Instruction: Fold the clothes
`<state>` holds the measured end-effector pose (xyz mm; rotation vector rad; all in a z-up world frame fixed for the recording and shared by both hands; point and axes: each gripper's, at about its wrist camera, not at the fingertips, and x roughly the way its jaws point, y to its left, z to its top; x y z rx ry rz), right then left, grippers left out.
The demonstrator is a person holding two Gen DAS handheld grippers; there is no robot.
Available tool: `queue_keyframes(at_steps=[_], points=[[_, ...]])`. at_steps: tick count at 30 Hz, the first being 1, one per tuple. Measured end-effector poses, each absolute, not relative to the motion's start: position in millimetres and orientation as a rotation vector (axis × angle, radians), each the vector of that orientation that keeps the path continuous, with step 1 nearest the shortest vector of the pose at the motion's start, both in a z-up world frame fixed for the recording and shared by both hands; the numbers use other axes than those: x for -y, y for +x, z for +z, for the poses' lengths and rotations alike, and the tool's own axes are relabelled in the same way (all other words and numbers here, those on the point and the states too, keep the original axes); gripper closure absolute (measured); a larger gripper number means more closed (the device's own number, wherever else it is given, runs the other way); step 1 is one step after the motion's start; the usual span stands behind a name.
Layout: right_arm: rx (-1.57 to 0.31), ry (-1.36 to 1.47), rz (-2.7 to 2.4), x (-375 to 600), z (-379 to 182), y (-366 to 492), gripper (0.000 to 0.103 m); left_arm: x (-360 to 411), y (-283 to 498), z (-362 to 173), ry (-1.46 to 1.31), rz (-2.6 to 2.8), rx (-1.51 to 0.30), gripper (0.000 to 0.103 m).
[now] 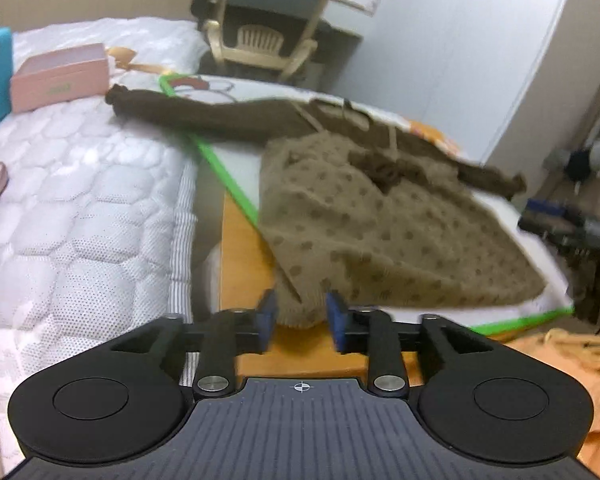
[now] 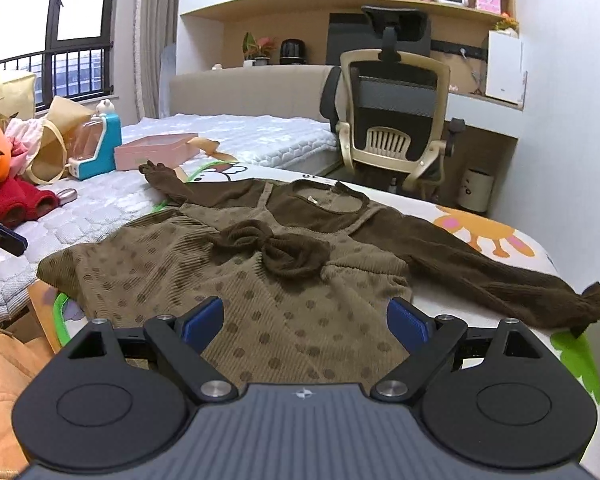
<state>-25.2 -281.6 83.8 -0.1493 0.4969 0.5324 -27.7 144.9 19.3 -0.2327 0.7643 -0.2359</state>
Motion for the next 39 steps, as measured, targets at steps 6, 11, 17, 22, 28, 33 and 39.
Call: queue_keyframes(at_steps=[6, 11, 17, 22, 28, 33, 39], points=[[-0.554, -0.143, 0.612, 252.2, 65.2, -17.7, 0.013, -111.6, 3.4, 25.7, -0.311, -0.448, -0.609, 0.043], [-0.608, -0.146, 0.660, 213.7, 67.1, 34.4, 0.013, -85.3, 25.7, -5.4, -0.269, -0.488, -0.735, 0.040], [-0.677, -0.127, 0.707, 162.5, 80.8, 125.8, 0.041, -95.8, 10.3, -15.8, -0.299, -0.496, -0.753, 0.022], [-0.733, -0.106, 0.735, 119.8, 88.9, 204.5, 0.051, -103.8, -2.3, -20.9, -0.354, -0.501, -0.744, 0.018], [-0.788, -0.002, 0.613, 86.4, 43.2, 312.5, 0.044, -112.9, -2.1, -12.6, -0.417, -0.518, -0.681, 0.011], [-0.841, 0.176, 0.701, 69.3, 32.4, 351.7, 0.043, -110.0, -2.5, -4.1, -0.365, -0.503, -0.682, 0.010], [-0.692, 0.007, 0.571, 43.1, 27.8, 355.1, 0.043, -109.2, 9.0, 2.9, -0.326, -0.518, -0.697, 0.009]])
